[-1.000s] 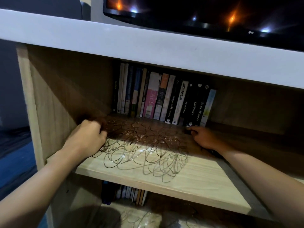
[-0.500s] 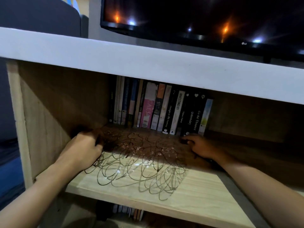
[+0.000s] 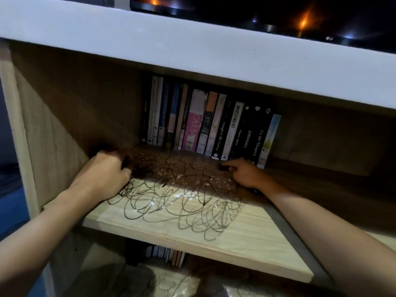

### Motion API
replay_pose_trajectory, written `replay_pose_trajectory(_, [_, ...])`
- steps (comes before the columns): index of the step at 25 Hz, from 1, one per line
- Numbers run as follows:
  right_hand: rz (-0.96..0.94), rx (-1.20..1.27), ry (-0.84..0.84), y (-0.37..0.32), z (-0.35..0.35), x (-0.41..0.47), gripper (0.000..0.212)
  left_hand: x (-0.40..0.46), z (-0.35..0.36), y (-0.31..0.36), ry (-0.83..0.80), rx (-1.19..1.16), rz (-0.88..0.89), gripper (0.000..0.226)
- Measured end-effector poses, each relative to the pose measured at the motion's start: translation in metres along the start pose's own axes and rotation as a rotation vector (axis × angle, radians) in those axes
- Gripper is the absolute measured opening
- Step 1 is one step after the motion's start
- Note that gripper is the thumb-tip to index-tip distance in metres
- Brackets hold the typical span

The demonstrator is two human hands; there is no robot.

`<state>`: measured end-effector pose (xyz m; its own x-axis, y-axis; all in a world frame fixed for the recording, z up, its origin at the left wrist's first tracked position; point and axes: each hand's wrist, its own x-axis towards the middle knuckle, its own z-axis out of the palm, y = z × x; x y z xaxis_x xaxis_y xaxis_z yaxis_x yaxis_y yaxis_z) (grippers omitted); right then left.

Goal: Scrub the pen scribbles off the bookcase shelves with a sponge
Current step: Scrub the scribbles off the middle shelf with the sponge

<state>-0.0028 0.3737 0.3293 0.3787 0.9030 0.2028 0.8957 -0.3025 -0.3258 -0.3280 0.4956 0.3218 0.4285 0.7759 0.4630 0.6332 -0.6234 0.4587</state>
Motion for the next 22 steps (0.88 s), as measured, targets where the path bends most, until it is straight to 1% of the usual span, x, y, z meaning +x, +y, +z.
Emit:
replay_pose_trajectory(1, [-0.027, 0.054, -0.026, 0.001, -0.001, -0.004, 0.041, -0.001, -0.001, 0.001, -0.003, -0.007, -0.005, 0.006])
replay_pose_trajectory(3, [-0.096, 0.145, -0.104, 0.013, -0.014, -0.020, 0.038, -0.001, -0.001, 0.003, -0.009, -0.018, 0.011, 0.006])
replay_pose_trajectory(4, [-0.105, 0.151, -0.128, 0.020, -0.021, -0.024, 0.038, 0.000, -0.001, 0.003, -0.006, -0.019, 0.017, 0.003])
replay_pose_trajectory(5, [-0.088, 0.117, -0.122, 0.025, -0.025, -0.023, 0.038, 0.001, -0.001, 0.003, -0.002, -0.018, 0.021, 0.004])
replay_pose_trajectory(8, [-0.012, -0.042, -0.027, 0.018, -0.016, -0.005, 0.039, 0.002, 0.000, 0.004, -0.014, -0.017, 0.015, 0.005])
replay_pose_trajectory(10, [-0.073, -0.012, -0.031, 0.002, -0.006, 0.003, 0.038, 0.002, -0.001, 0.005, 0.001, -0.022, 0.011, 0.007])
replay_pose_trajectory(12, [-0.119, 0.076, -0.004, -0.006, -0.003, 0.009, 0.038, 0.001, -0.001, 0.005, 0.017, -0.022, 0.015, 0.015])
replay_pose_trajectory(14, [-0.099, 0.087, 0.067, -0.009, 0.000, 0.013, 0.038, 0.001, -0.001, 0.005, 0.021, -0.020, 0.009, 0.024])
replay_pose_trajectory(15, [-0.082, 0.069, 0.073, -0.012, 0.002, 0.015, 0.037, 0.001, -0.001, 0.005, 0.023, -0.016, 0.011, 0.027])
replay_pose_trajectory(16, [-0.087, 0.056, 0.037, -0.016, 0.004, 0.017, 0.037, 0.002, -0.001, 0.005, 0.025, -0.011, 0.015, 0.029])
replay_pose_trajectory(19, [-0.191, 0.100, -0.168, -0.037, -0.001, 0.012, 0.035, 0.002, -0.001, 0.006, 0.025, -0.002, 0.017, 0.029])
replay_pose_trajectory(20, [-0.210, 0.129, -0.166, -0.042, -0.007, 0.014, 0.035, 0.002, -0.001, 0.007, 0.024, -0.005, 0.011, 0.029])
replay_pose_trajectory(22, [-0.191, 0.158, -0.040, -0.043, -0.017, 0.024, 0.035, 0.000, -0.001, 0.008, 0.022, -0.026, 0.004, 0.028])
